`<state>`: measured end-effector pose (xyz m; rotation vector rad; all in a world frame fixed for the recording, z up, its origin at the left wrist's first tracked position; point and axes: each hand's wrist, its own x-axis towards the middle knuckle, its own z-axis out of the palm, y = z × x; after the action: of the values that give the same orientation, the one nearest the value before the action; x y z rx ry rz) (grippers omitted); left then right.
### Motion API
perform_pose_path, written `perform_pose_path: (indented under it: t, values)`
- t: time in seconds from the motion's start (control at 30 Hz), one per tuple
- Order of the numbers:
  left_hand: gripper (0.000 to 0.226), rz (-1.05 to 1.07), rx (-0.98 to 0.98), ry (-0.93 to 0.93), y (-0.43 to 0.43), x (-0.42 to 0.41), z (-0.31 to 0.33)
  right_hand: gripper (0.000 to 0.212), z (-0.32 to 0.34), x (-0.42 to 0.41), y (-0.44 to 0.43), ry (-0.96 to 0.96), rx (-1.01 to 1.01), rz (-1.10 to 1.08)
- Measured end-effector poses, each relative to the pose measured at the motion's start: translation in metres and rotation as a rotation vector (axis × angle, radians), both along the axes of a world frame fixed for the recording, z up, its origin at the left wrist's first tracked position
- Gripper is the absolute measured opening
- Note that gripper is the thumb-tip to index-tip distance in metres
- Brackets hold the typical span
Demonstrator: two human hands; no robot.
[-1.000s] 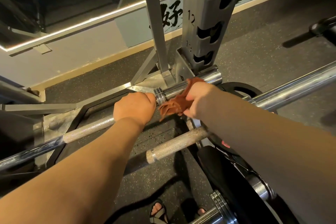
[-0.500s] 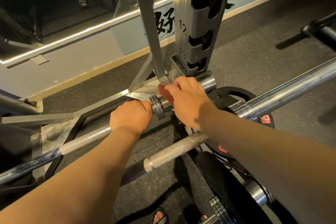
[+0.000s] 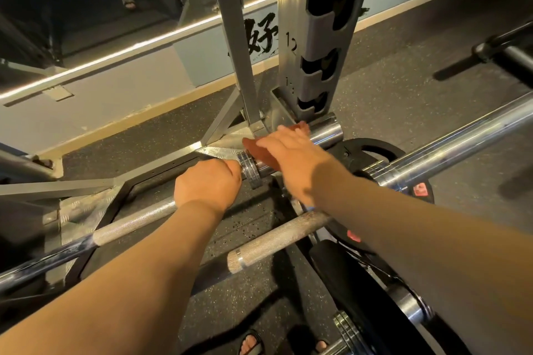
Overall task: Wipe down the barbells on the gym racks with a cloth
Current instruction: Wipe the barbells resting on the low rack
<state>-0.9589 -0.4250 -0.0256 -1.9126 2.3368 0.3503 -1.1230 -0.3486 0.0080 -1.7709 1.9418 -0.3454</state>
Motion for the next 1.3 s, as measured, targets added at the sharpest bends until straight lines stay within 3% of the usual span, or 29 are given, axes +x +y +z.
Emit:
perform_pose_path:
  t: [0.13,0.27,0.33,0.47,0.6,0.77,0.93,1.03,1.2,1.3]
  values:
    - [0.046,-0.020,-0.004,0.008,0.000,0.001,0.001,0.042,-0.009,-0.038,0.006,-0.016,-0.147,-0.271]
    - [0.044,-0.025,0.007,0.023,0.001,0.001,0.002,0.052,-0.006,0.013,-0.006,-0.024,-0.051,-0.263]
    - [0.043,-0.011,0.016,0.027,0.001,0.000,0.002,0.060,-0.001,0.040,-0.007,-0.150,0.008,-0.227]
    - [0.044,0.010,0.039,0.047,0.000,0.002,0.000,0.048,0.000,0.057,-0.002,-0.342,-0.127,-0.256]
    - [0.038,0.032,0.052,0.103,0.002,0.004,0.003,0.057,-0.004,0.067,-0.004,-0.239,-0.068,-0.059]
    - [0.054,-0.042,0.053,0.034,0.000,0.003,0.005,0.030,-0.024,0.045,-0.047,-0.066,-0.076,-0.054]
    - [0.037,-0.238,0.089,0.039,0.000,0.015,0.014,0.036,-0.040,0.046,-0.043,-0.026,-0.442,-0.034]
    - [0.038,-0.308,0.060,0.028,0.001,0.048,0.017,0.033,-0.042,0.048,-0.043,-0.014,-0.508,-0.063]
    - [0.046,-0.002,0.000,-0.111,0.002,0.162,0.010,0.036,-0.041,0.048,-0.045,-0.014,-0.590,-0.032]
    - [0.044,0.060,0.003,-0.120,-0.006,0.179,0.007,0.031,-0.042,0.049,-0.046,0.064,-0.515,-0.044]
